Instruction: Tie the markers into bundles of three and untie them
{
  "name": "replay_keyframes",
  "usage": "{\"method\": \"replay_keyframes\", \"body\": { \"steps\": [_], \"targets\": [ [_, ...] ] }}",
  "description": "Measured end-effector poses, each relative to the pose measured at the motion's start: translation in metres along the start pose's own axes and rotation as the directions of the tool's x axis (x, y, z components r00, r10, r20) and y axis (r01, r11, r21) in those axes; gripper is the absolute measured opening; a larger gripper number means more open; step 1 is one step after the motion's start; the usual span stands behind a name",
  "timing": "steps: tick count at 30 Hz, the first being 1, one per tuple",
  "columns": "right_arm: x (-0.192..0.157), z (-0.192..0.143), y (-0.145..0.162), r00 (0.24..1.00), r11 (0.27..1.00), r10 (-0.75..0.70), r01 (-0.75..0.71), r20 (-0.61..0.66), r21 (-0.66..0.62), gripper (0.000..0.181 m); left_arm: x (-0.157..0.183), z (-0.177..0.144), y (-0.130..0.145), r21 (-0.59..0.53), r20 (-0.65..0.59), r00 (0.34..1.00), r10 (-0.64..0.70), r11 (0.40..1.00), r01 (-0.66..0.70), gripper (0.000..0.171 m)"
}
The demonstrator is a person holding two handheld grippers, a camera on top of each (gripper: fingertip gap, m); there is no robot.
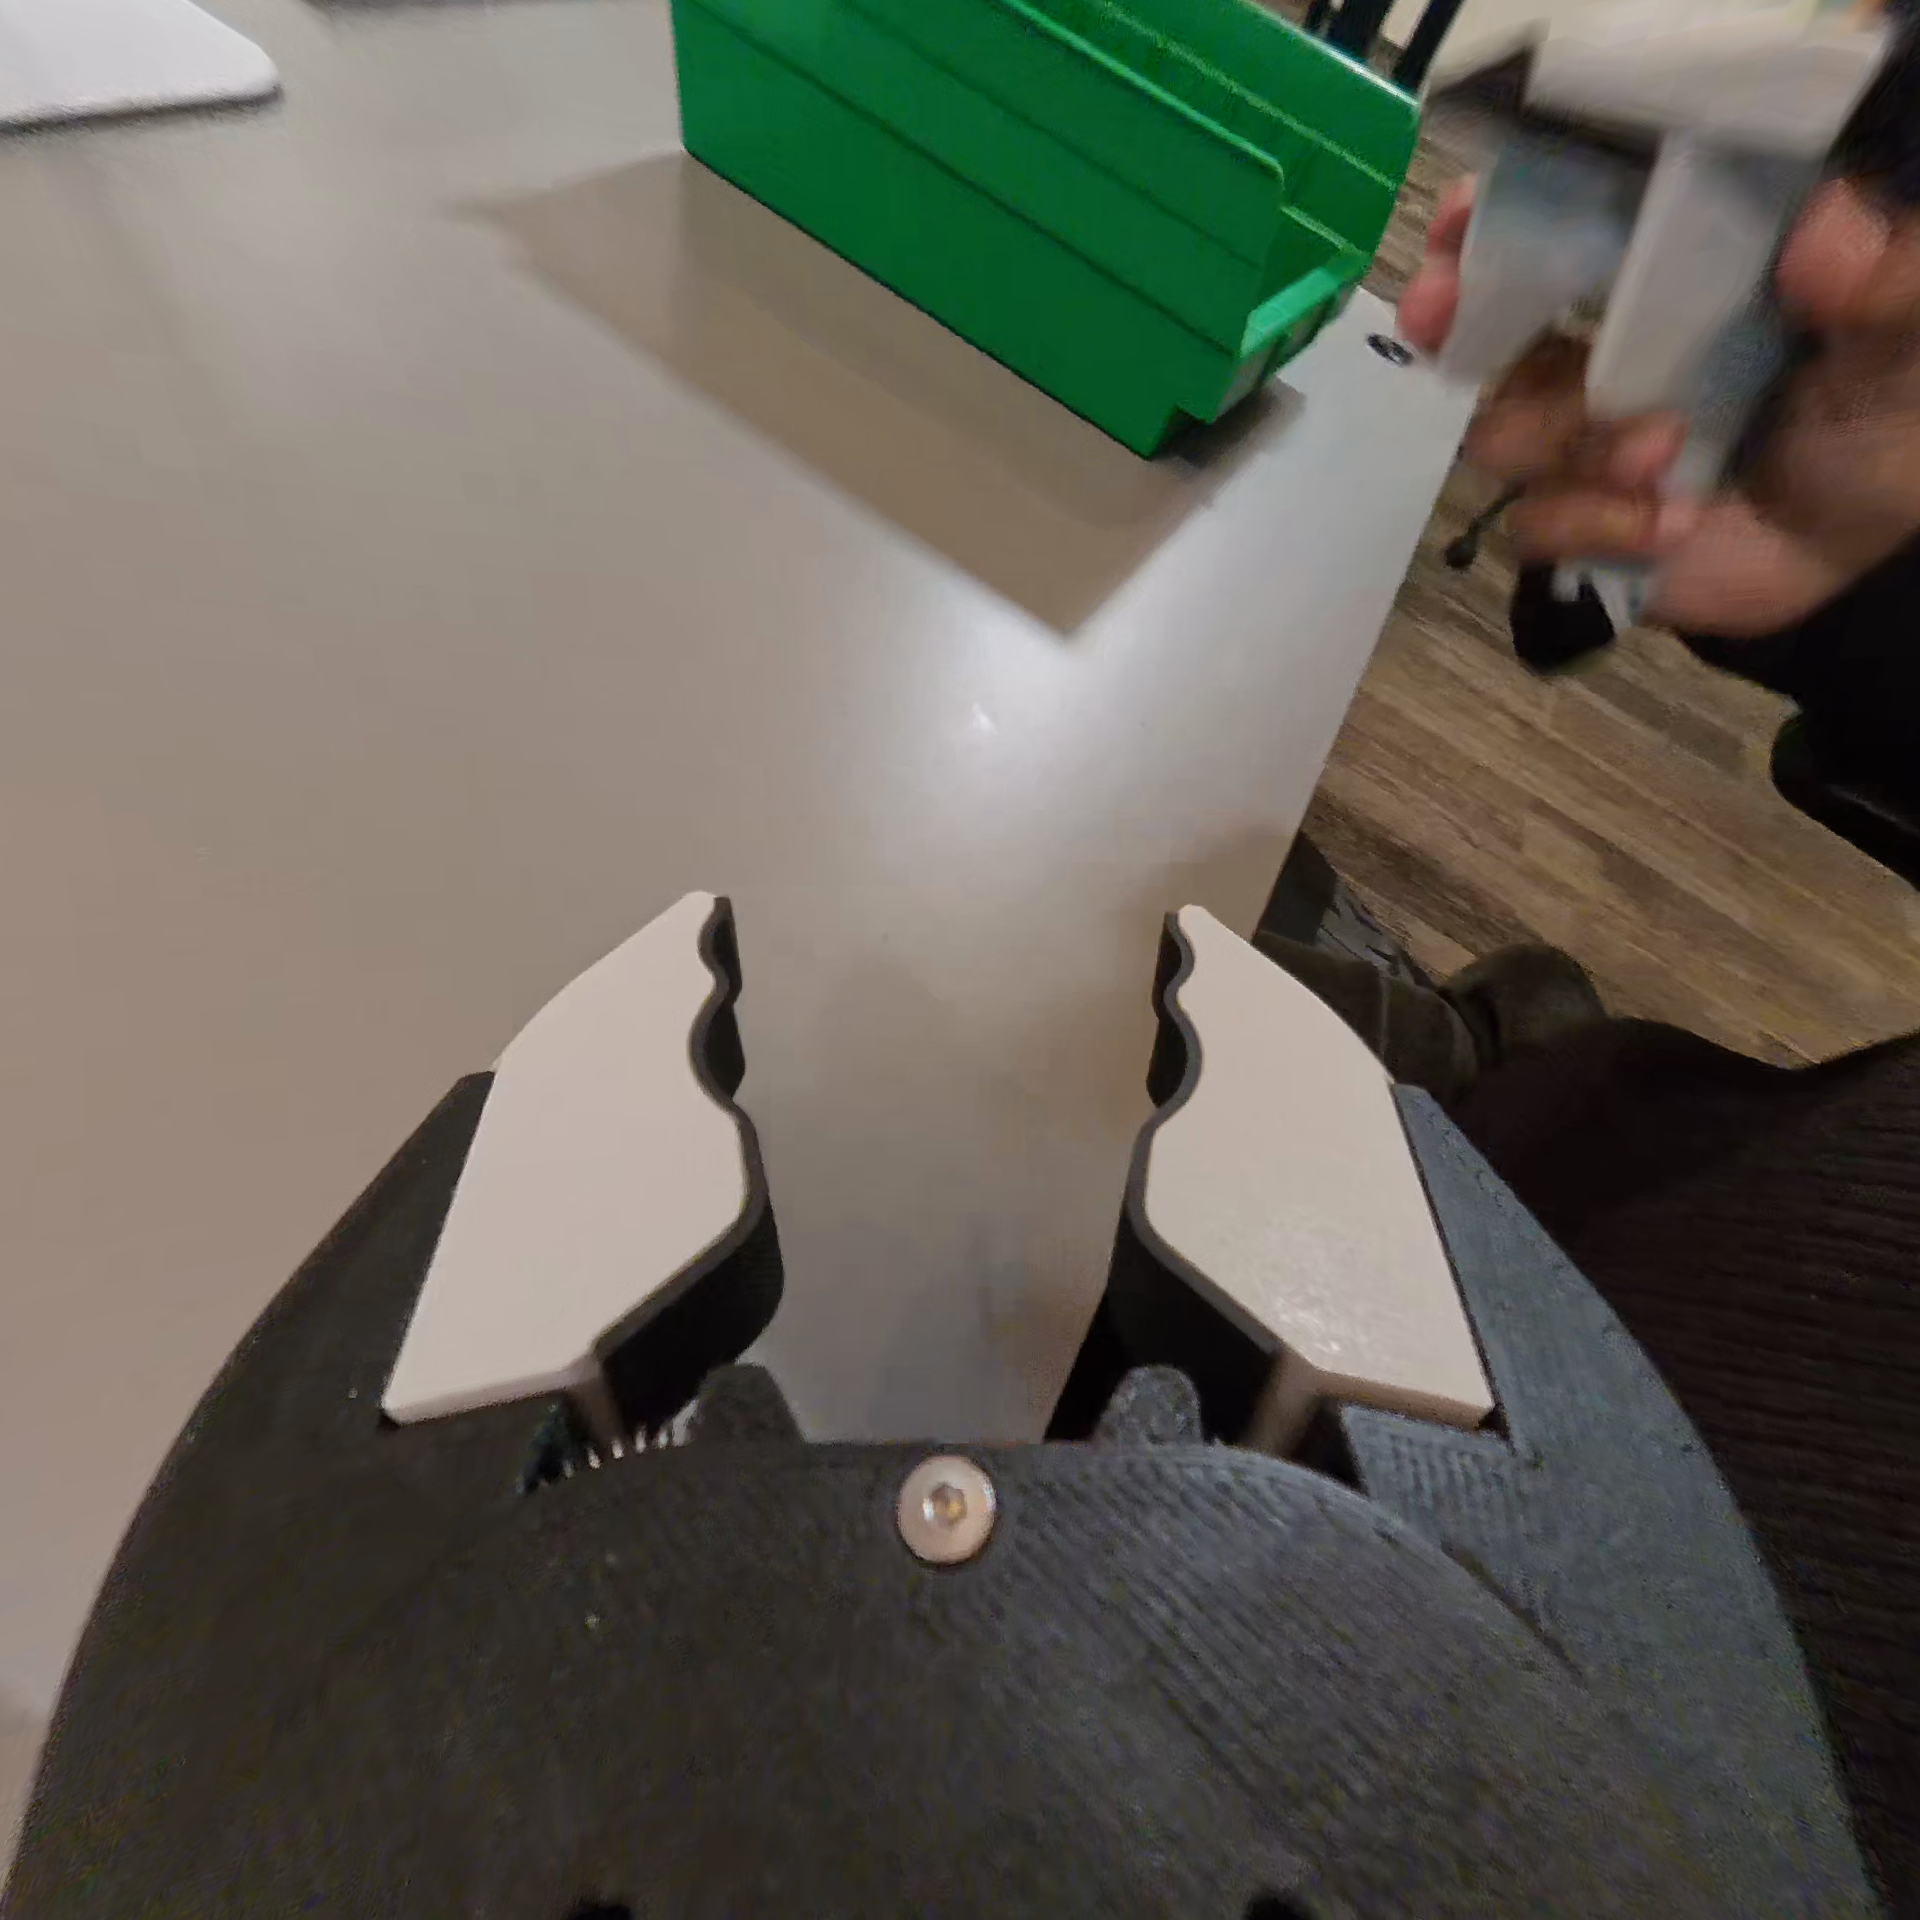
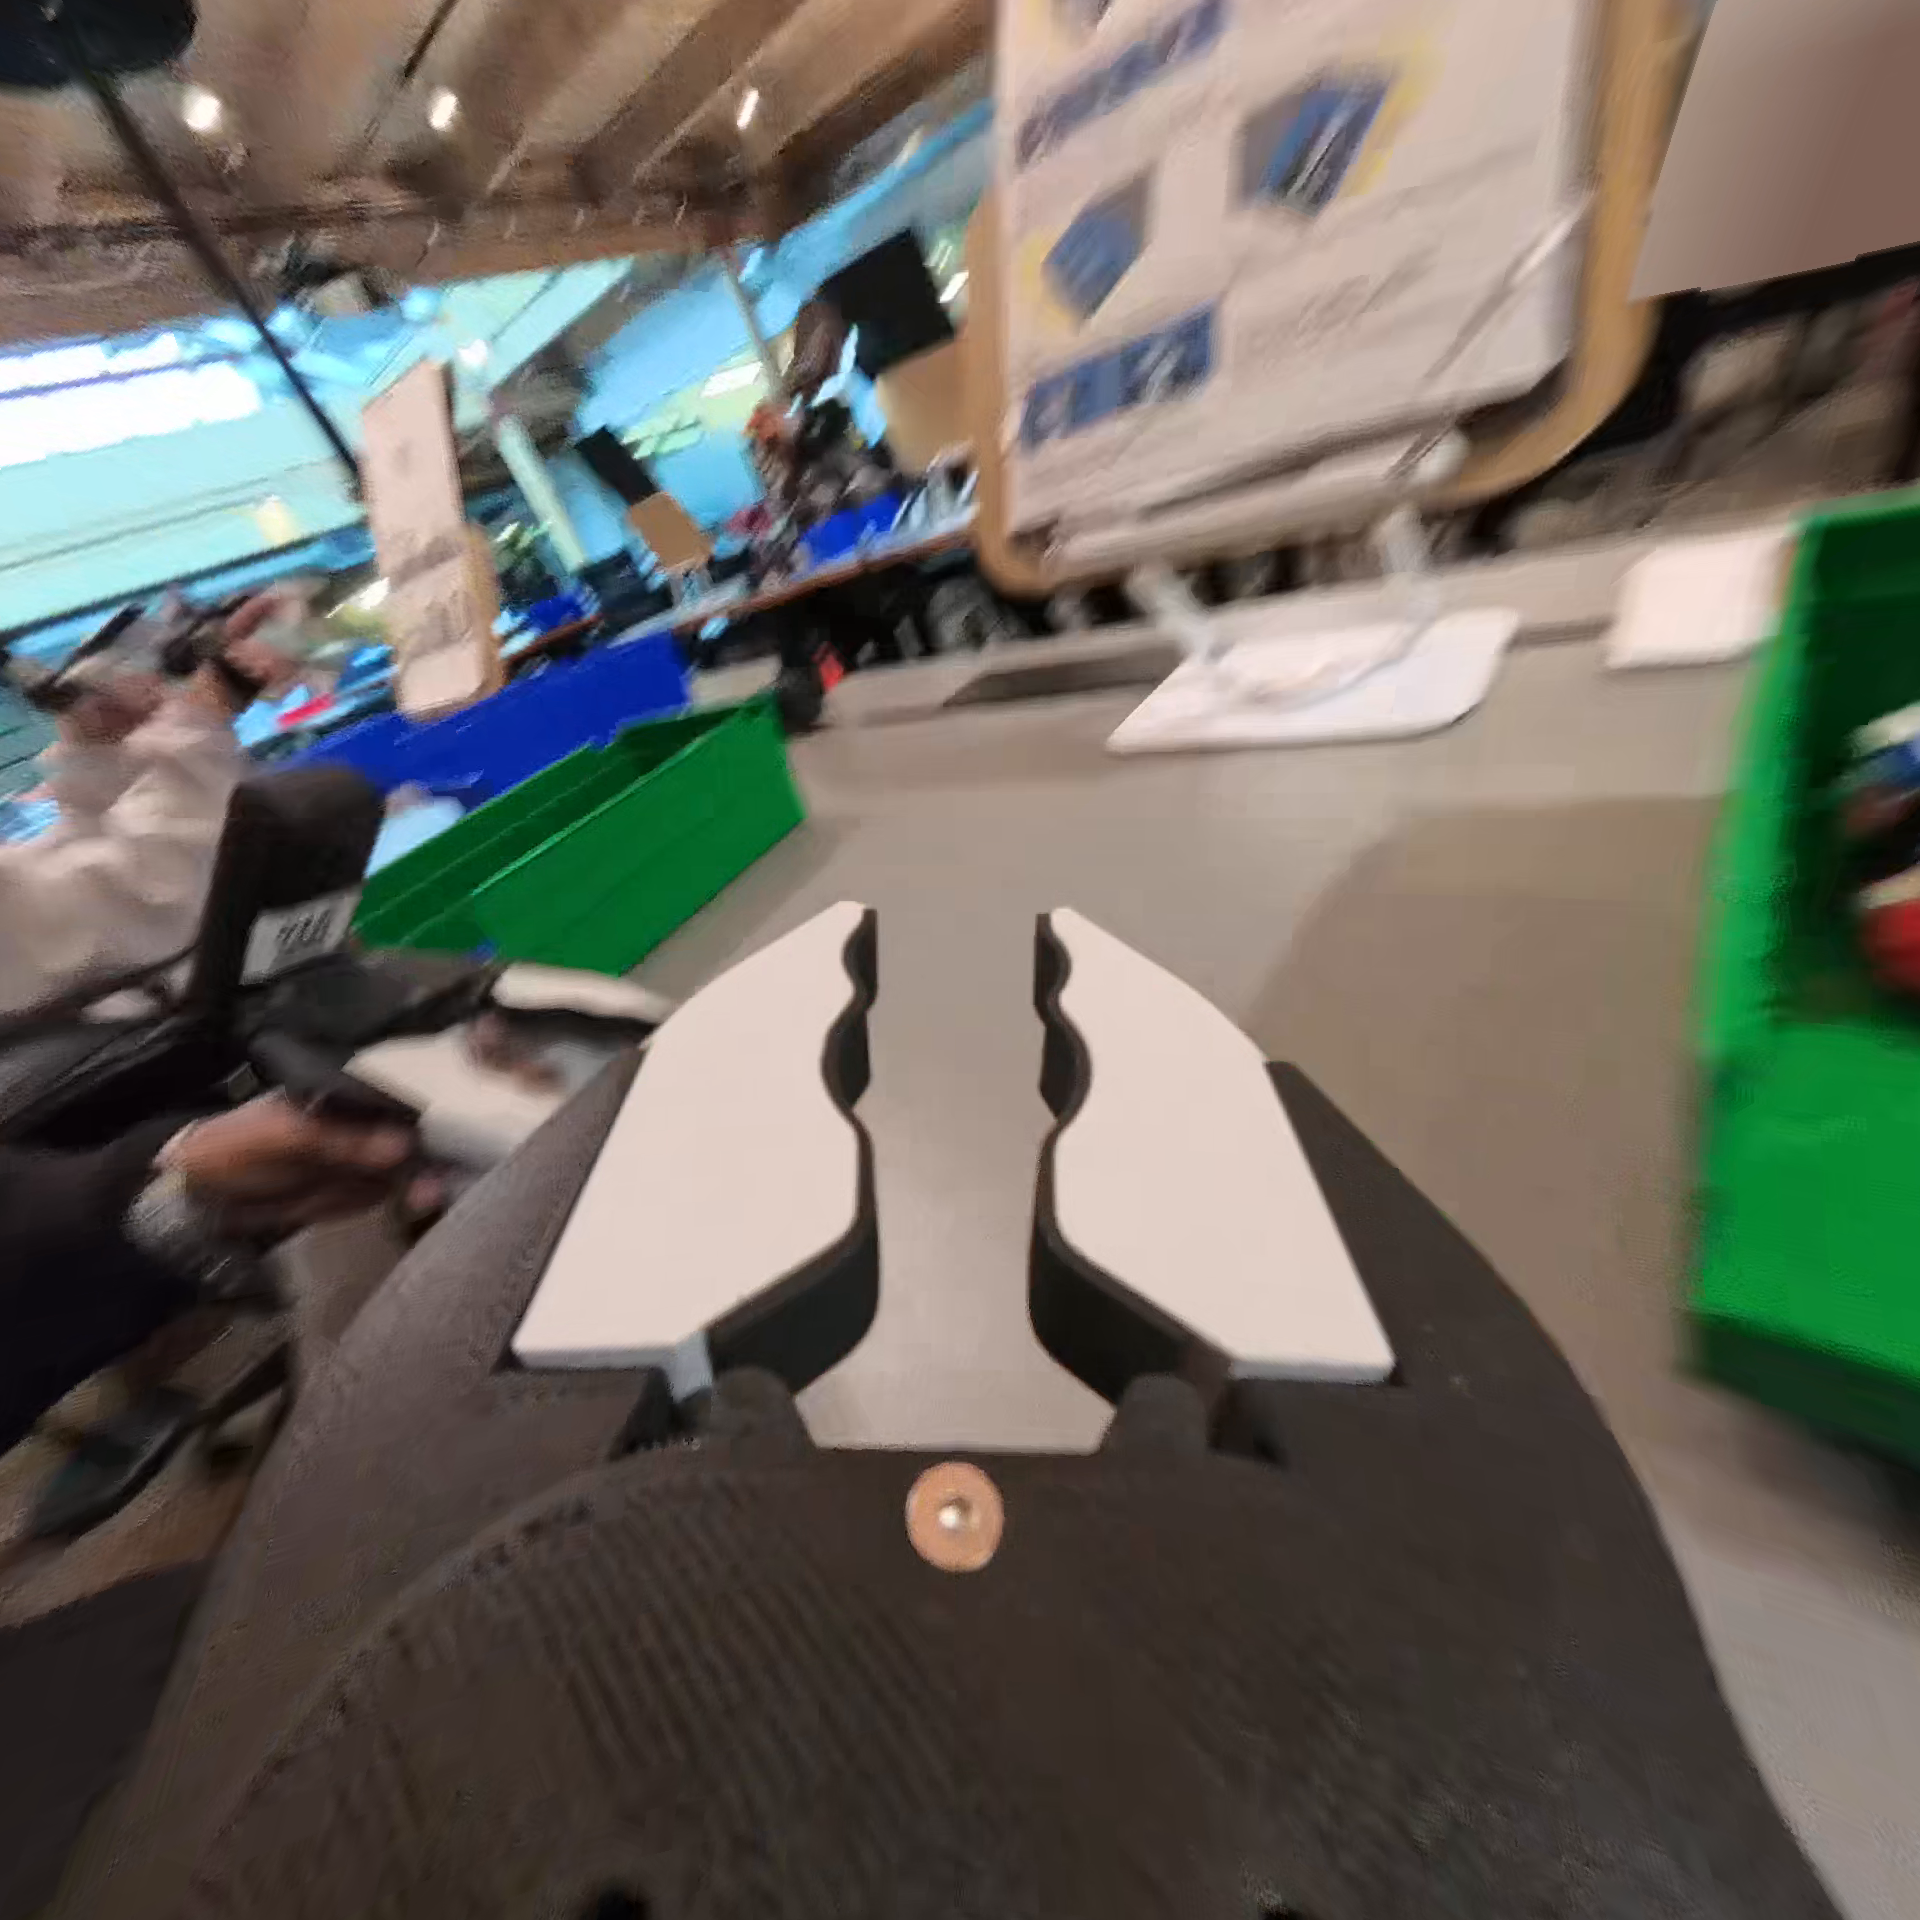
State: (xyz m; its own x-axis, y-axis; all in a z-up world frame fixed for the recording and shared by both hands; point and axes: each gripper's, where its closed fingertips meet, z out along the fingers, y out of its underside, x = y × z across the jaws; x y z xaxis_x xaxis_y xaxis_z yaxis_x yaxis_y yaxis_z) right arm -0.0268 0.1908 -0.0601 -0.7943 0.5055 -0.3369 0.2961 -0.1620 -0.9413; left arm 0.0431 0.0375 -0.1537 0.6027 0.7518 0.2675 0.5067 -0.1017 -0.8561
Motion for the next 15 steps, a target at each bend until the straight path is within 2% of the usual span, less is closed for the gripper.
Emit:
{"method": "replay_keyframes", "body": {
  "steps": [2, 3, 6, 8, 12, 15],
  "targets": [
    [-0.029, 0.013, 0.033, 0.997, 0.99, -0.003, 0.014, 0.083, -0.139, 0.036, -0.003, -0.006, -0.008, 0.04, 0.038, 0.999, 0.015, 0.999, -0.017, 0.077],
    [-0.039, 0.017, 0.041, 0.994, 0.984, -0.029, 0.047, 0.107, -0.17, 0.037, -0.004, -0.009, -0.012, 0.06, 0.053, 0.998, 0.021, 0.998, -0.025, 0.077],
    [-0.057, 0.026, 0.054, 0.991, 0.98, -0.033, 0.058, 0.128, -0.193, 0.039, -0.01, -0.02, -0.02, 0.116, 0.122, 0.992, 0.036, 0.992, -0.051, 0.072],
    [-0.066, 0.028, 0.067, 0.987, 0.972, 0.01, 0.028, 0.161, -0.231, 0.041, -0.016, -0.028, -0.026, 0.165, 0.171, 0.984, 0.054, 0.983, -0.082, 0.061],
    [-0.07, 0.033, 0.089, 0.98, 0.953, 0.043, 0.018, 0.194, -0.302, 0.044, -0.024, -0.039, -0.038, 0.247, 0.158, 0.987, -0.003, 0.968, -0.037, 0.056],
    [-0.057, 0.043, 0.101, 0.985, 0.944, 0.043, 0.015, 0.167, -0.329, 0.044, -0.032, -0.037, -0.031, 0.2, 0.181, 0.983, 0.016, 0.978, -0.053, 0.057]
  ]
}}
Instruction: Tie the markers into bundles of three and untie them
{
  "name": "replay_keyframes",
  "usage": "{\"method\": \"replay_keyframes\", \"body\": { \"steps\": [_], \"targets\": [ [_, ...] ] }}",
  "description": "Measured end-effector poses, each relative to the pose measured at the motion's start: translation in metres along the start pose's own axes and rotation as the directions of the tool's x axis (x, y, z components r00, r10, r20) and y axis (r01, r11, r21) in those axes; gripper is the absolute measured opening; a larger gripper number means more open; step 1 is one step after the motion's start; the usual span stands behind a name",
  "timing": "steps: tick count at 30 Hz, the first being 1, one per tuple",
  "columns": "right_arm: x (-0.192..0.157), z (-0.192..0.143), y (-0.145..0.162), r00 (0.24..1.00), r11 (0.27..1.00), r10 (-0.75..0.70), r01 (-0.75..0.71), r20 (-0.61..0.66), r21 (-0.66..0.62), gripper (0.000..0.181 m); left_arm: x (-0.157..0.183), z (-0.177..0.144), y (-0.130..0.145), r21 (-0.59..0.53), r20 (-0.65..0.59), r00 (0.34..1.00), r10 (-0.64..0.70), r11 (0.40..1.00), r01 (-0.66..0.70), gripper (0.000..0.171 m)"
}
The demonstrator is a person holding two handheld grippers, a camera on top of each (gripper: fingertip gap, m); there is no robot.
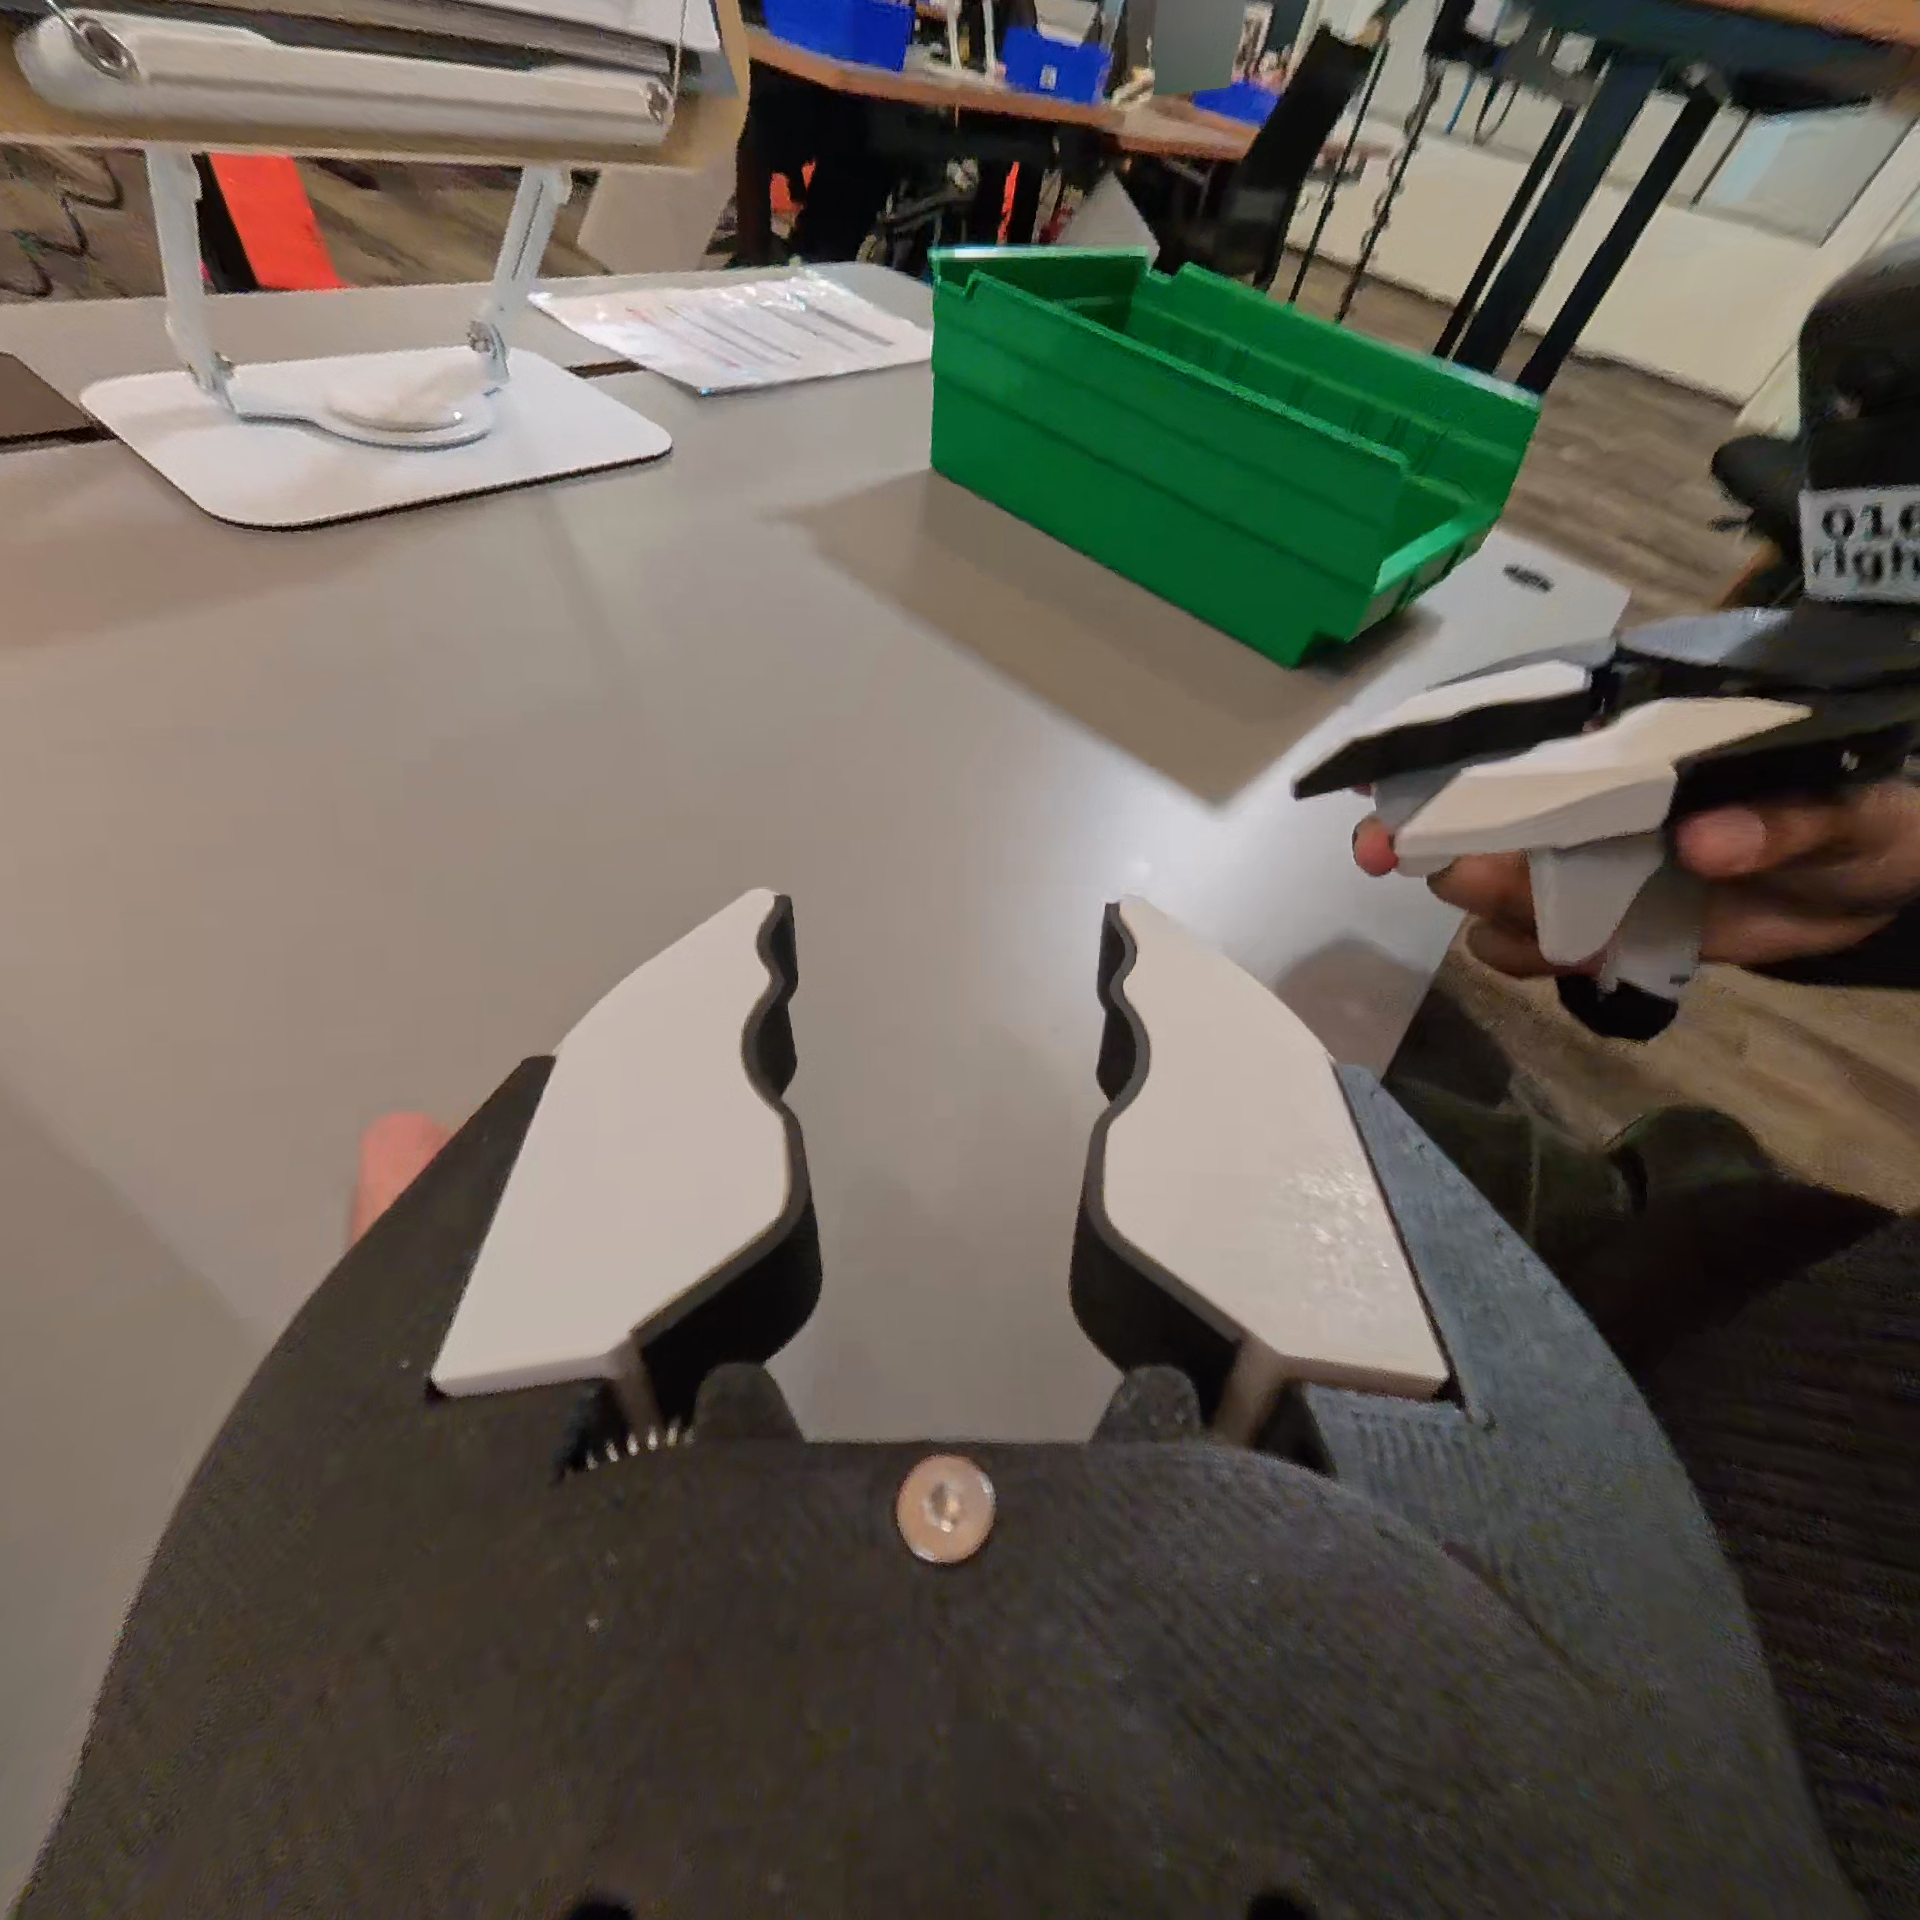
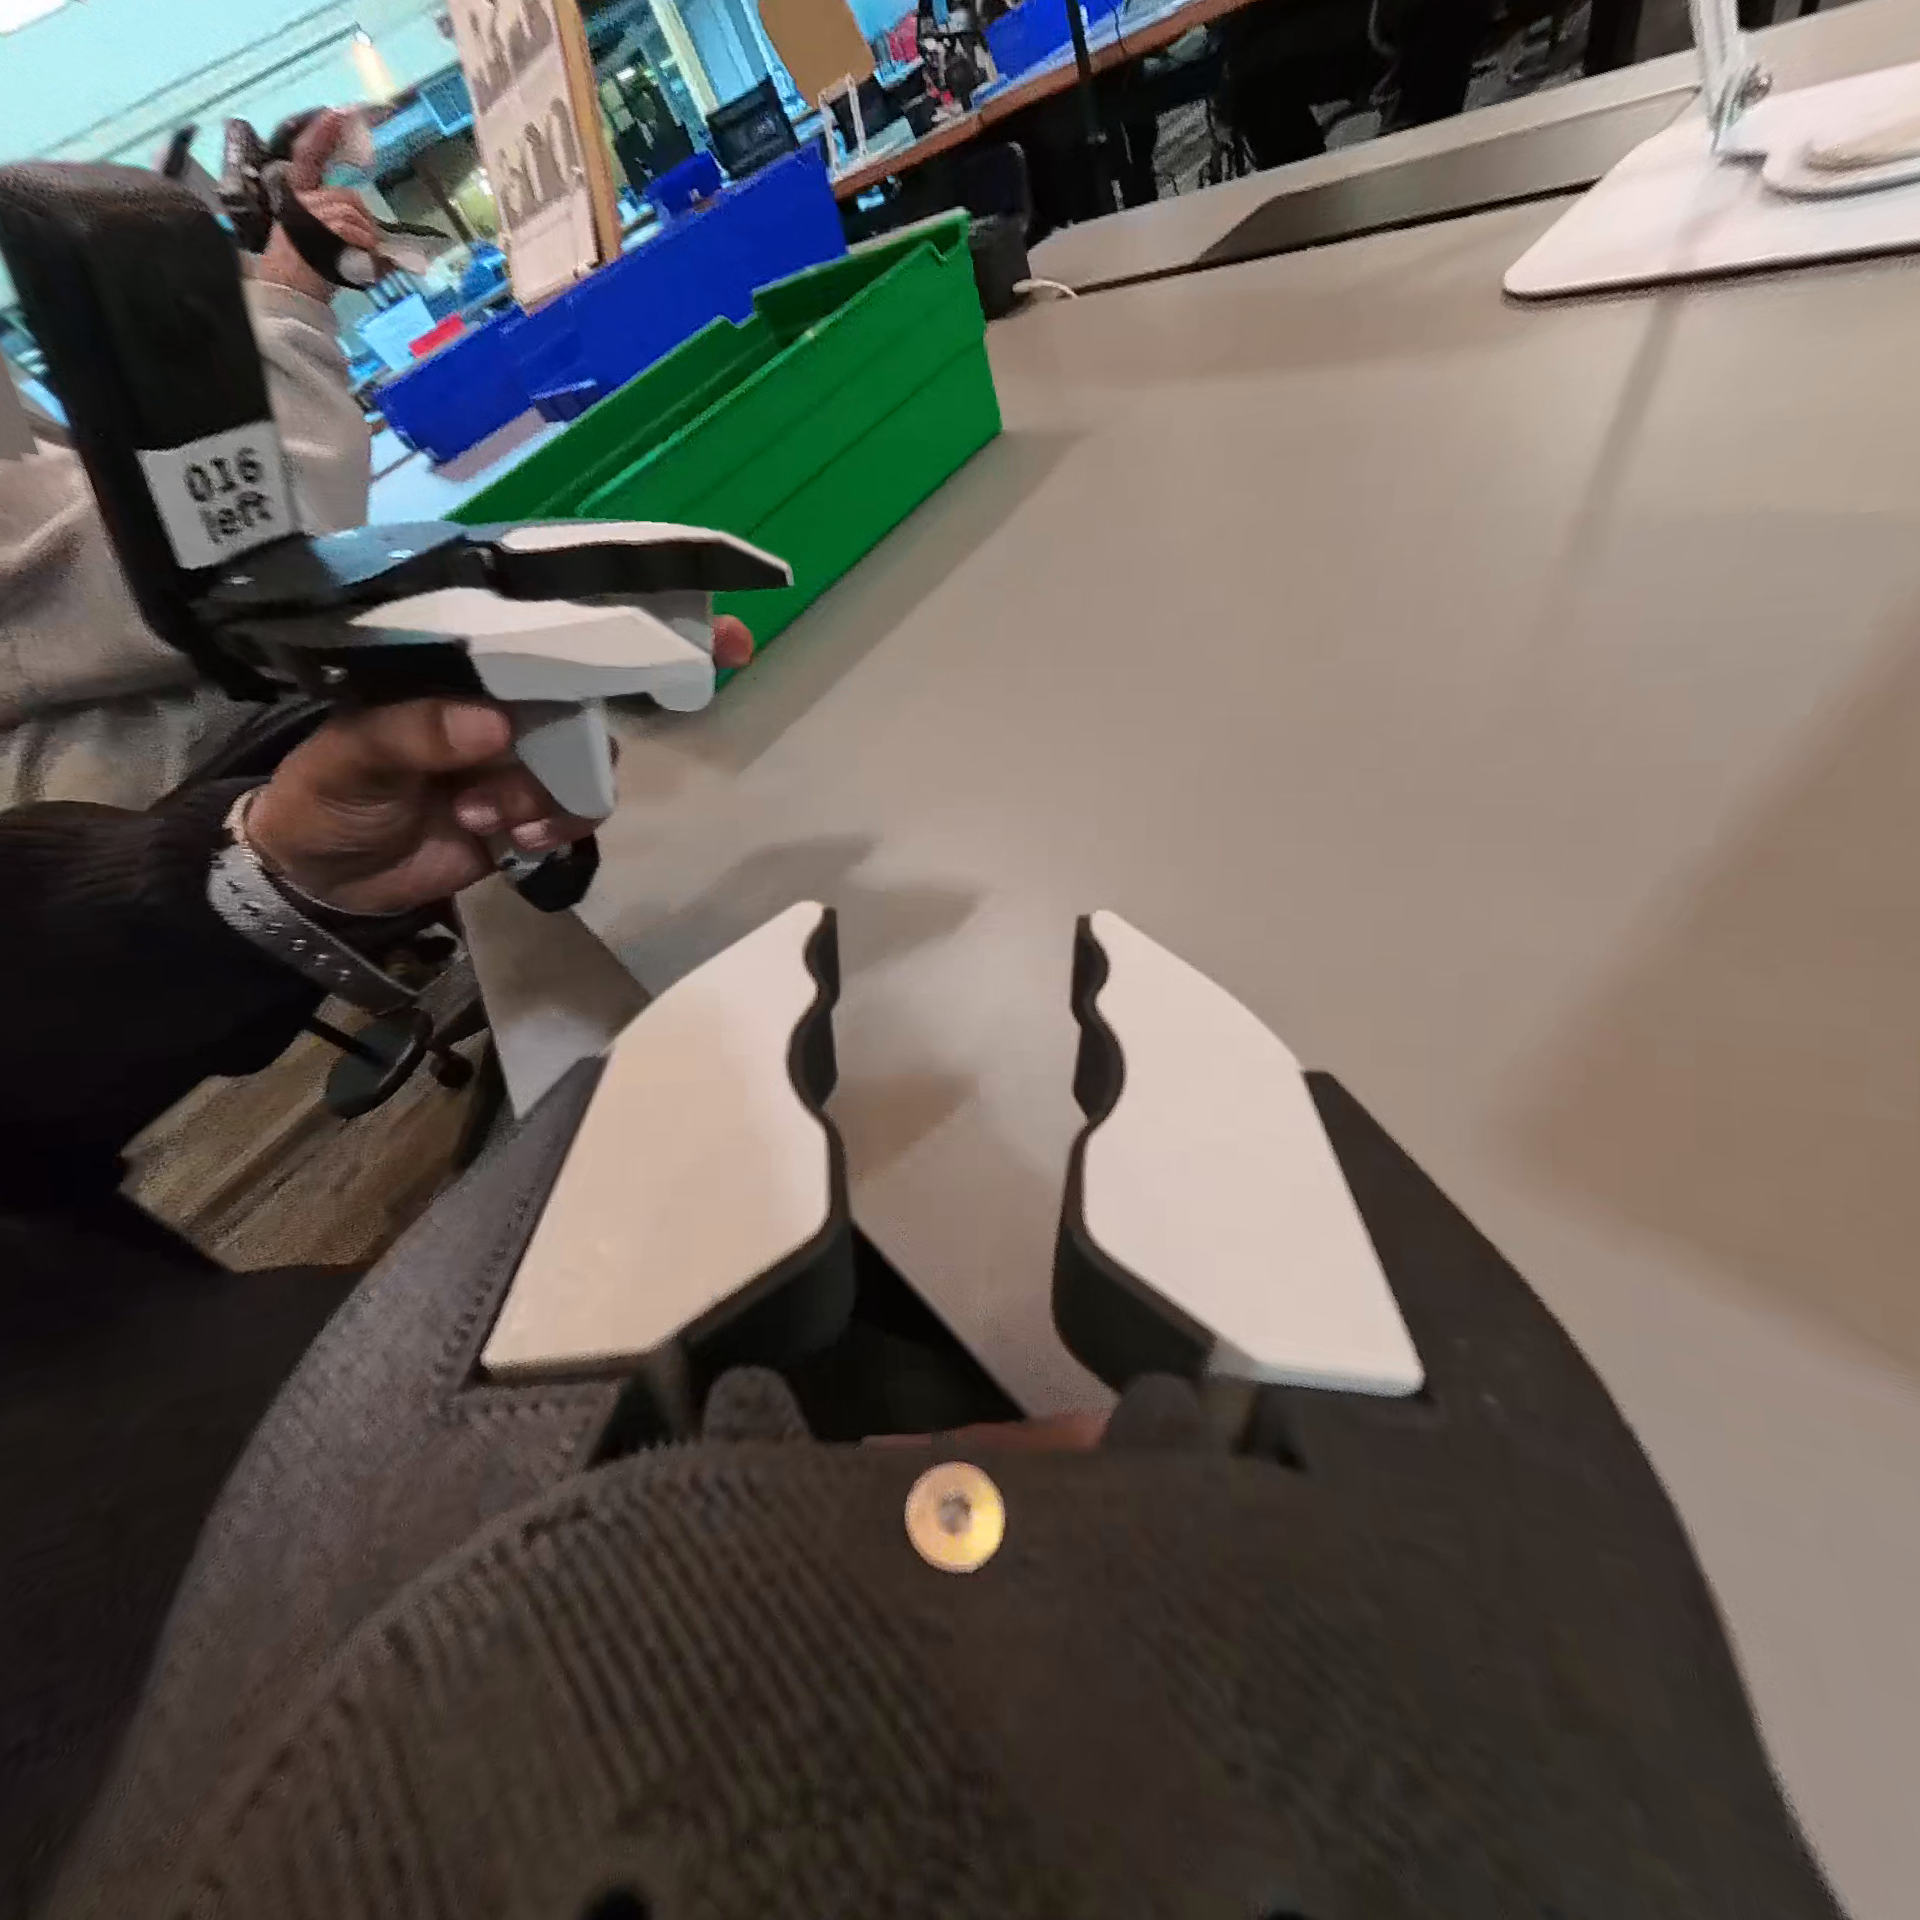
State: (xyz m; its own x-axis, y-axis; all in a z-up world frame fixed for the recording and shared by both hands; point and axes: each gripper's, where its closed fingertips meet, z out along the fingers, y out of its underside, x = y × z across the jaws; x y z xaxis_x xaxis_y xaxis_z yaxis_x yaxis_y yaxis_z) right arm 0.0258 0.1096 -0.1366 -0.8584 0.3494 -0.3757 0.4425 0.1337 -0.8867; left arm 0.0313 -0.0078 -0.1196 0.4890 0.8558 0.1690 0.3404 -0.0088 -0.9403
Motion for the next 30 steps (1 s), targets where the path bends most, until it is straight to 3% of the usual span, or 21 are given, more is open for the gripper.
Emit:
{"method": "replay_keyframes", "body": {
  "steps": [4, 8, 10, 14, 18, 24, 30],
  "targets": [
    [0.022, 0.02, -0.001, 1.0, 0.999, 0.012, -0.011, -0.005, 0.038, 0.039, -0.009, 0.005, 0.009, -0.027, 0.014, 0.997, 0.071, 0.997, -0.07, 0.058],
    [0.029, 0.046, -0.023, 0.953, 0.957, 0.271, -0.281, 0.134, 0.066, 0.052, -0.014, 0.009, 0.003, -0.006, -0.025, 1.0, 0.008, 1.0, -0.008, 0.061],
    [0.03, 0.062, -0.024, 0.931, 0.947, 0.315, -0.321, 0.182, -0.002, 0.06, -0.016, 0.012, 0.0, -0.02, -0.054, 0.998, 0.033, 0.999, -0.034, 0.061],
    [0.029, 0.084, -0.042, 0.987, 1.0, 0.001, 0.003, 0.159, -0.024, 0.056, -0.028, 0.014, -0.018, 0.005, -0.041, 0.995, 0.09, 0.996, -0.09, 0.062],
    [0.022, 0.1, -0.06, 0.963, 0.966, -0.251, 0.256, 0.1, -0.044, 0.055, -0.037, 0.005, -0.04, 0.082, -0.045, 0.999, 0.011, 0.997, -0.007, 0.064],
    [-0.003, 0.097, -0.062, 0.979, 0.98, -0.188, 0.192, 0.079, -0.043, 0.055, -0.057, -0.004, -0.029, 0.038, 0.0, 1.0, 0.022, 0.999, -0.022, 0.065],
    [0.007, 0.068, -0.056, 0.991, 0.996, -0.077, 0.081, -0.105, 0.033, 0.051, -0.061, -0.016, -0.038, 0.119, 0.01, 0.999, -0.048, 0.992, 0.046, 0.065]
  ]
}}
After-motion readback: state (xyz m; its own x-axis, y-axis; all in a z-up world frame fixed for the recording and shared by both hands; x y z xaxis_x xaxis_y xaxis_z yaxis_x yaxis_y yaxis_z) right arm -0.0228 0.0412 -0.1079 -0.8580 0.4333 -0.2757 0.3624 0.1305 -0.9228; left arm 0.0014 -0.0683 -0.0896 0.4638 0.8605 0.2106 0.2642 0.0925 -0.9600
